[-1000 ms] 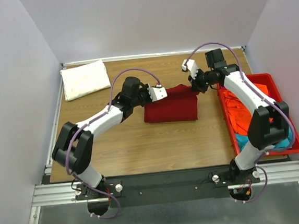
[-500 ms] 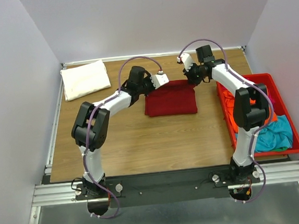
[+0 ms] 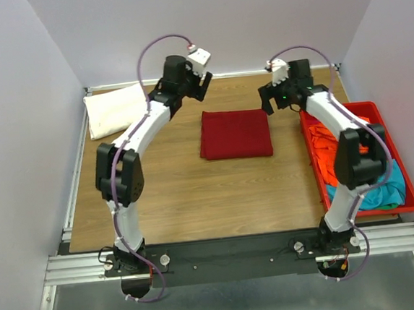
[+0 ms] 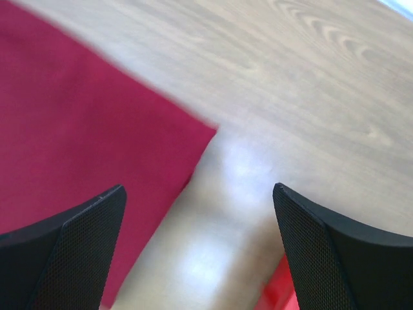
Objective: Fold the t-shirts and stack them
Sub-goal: Fold the tshirt, then neatly place the folded tshirt to the corner
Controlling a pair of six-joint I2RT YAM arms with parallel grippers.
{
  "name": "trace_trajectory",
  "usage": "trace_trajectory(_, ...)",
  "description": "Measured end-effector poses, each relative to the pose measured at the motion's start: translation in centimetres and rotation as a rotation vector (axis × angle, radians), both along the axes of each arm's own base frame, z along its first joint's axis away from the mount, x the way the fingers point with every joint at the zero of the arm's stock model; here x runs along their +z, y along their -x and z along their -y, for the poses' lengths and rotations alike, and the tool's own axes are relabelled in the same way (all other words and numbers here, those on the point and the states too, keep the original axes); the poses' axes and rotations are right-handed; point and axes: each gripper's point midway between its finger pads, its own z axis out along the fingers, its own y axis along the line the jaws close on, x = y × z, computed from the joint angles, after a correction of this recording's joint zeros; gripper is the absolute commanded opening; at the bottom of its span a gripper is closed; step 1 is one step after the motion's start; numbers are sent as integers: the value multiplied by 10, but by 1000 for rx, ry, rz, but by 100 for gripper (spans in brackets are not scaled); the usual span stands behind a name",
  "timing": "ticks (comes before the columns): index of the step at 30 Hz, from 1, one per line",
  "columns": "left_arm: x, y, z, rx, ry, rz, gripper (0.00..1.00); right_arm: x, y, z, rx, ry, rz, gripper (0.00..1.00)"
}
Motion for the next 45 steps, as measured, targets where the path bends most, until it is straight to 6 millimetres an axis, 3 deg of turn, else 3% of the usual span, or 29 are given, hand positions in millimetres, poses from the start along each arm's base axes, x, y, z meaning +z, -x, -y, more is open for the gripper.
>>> trace_trajectory(3, 14, 18, -28, 31, 99, -57, 83, 31, 34, -2, 63, -150, 11, 100)
trace_trajectory(6, 4, 46, -49, 33, 185, -152, 83, 53, 70, -6, 153, -268, 26, 100)
trace_trajectory(9, -28, 72, -43, 1, 234, -277, 84, 48, 112, -21, 268, -342, -3, 100)
trace_trajectory(10, -48, 83, -37, -14, 244, -342, 84, 41, 130, -27, 309, -366, -33, 100)
trace_trajectory(15, -108, 97, -22, 1, 273, -554, 84, 14, 166, -37, 392, -410, -107, 100)
trace_trajectory(24, -174, 83, -12, 111, 297, -773, 84, 23, 172, -25, 417, -465, -79, 100)
trace_trajectory(28, -176, 79, -3, 106, 313, -802, 83, 25, 173, -24, 424, -480, -76, 100)
trace_trajectory(33, -177, 79, 19, 63, 318, -836, 71, 28, 175, -25, 435, -495, -72, 100)
trace_trajectory(36, -179, 85, 33, 32, 310, -849, 57, 32, 175, -24, 437, -496, -62, 100)
trace_trajectory(40, -184, 97, 40, 24, 294, -881, 15, 38, 176, -22, 440, -502, -43, 100)
trace_trajectory(43, -190, 107, 43, 12, 297, -917, 0, 41, 176, -19, 437, -506, -36, 100)
trace_trajectory(45, -189, 107, 45, 1, 306, -917, 0, 41, 175, -16, 431, -510, -33, 100)
